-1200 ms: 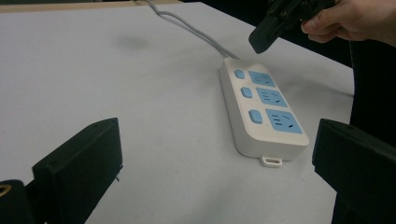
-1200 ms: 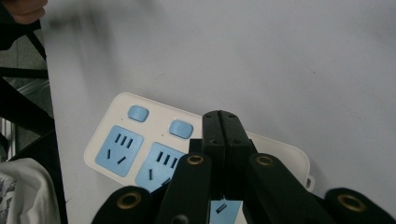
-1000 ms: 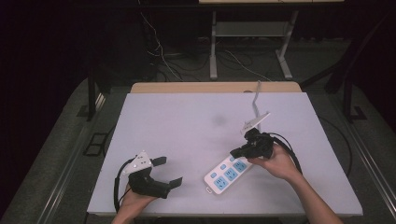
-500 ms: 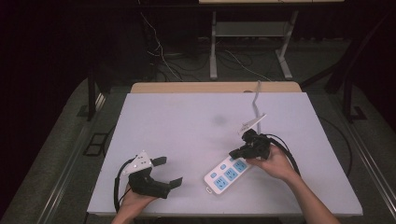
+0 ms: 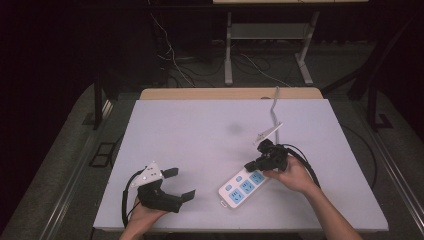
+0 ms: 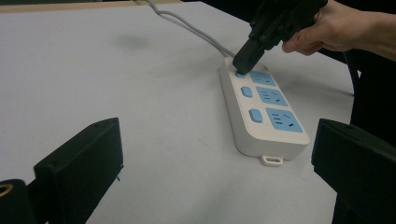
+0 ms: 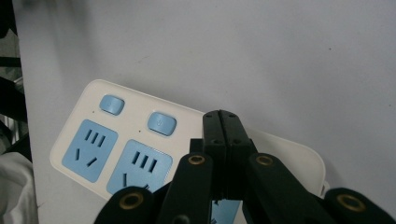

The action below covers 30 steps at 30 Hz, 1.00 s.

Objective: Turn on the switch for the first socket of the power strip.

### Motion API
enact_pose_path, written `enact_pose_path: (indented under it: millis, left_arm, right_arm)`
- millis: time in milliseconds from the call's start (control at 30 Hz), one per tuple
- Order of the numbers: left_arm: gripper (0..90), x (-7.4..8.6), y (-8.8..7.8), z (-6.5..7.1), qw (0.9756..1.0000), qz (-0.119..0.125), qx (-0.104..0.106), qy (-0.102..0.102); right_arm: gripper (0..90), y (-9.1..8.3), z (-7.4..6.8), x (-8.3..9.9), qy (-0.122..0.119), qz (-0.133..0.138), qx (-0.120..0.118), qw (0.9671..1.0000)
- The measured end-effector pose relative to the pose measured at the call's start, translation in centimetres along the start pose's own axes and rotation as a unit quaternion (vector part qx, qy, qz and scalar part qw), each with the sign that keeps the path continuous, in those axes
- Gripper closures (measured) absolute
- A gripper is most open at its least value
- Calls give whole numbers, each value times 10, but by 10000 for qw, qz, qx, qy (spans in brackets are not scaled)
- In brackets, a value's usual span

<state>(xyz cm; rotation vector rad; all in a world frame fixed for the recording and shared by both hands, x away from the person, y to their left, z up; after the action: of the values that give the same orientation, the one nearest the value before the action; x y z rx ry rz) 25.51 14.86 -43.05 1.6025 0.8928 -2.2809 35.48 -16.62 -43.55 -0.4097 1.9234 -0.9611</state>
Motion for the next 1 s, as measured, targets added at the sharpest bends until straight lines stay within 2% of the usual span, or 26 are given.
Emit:
enact_pose_path:
  millis: [367,500,700,933,1000]
  left_arm:
    - [5,0,1,0,10000,-27,12,19]
    - [5,0,1,0,10000,-28,12,34]
    - [5,0,1,0,10000,-28,13,37]
    - [4,0,0,0,10000,-17,10,59]
    - [5,0,0,0,10000,-5,-5,40]
  right_arm:
    - [900,2,-1,-1,-165,-71,43,9998]
    - [900,2,-3,-2,-324,-132,147,9993]
    - [900,2,-3,-1,-274,-134,146,9994]
    - [900,3,-4,-2,-334,-171,201,9991]
    - [900,5,-6,-2,-369,-204,138,9990]
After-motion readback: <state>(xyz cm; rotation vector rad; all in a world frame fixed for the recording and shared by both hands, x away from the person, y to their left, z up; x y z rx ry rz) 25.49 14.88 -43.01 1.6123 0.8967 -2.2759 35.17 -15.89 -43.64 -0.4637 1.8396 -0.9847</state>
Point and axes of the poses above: each handheld gripper's, and its own axes: y roughly forward along the jaws, x roughly out of its underside, z roughly to its right, the point moved 3 cm from there along y, roughly forward along the jaws, and after that the axes turned 2 degrees about z, right-handed, at the moved point
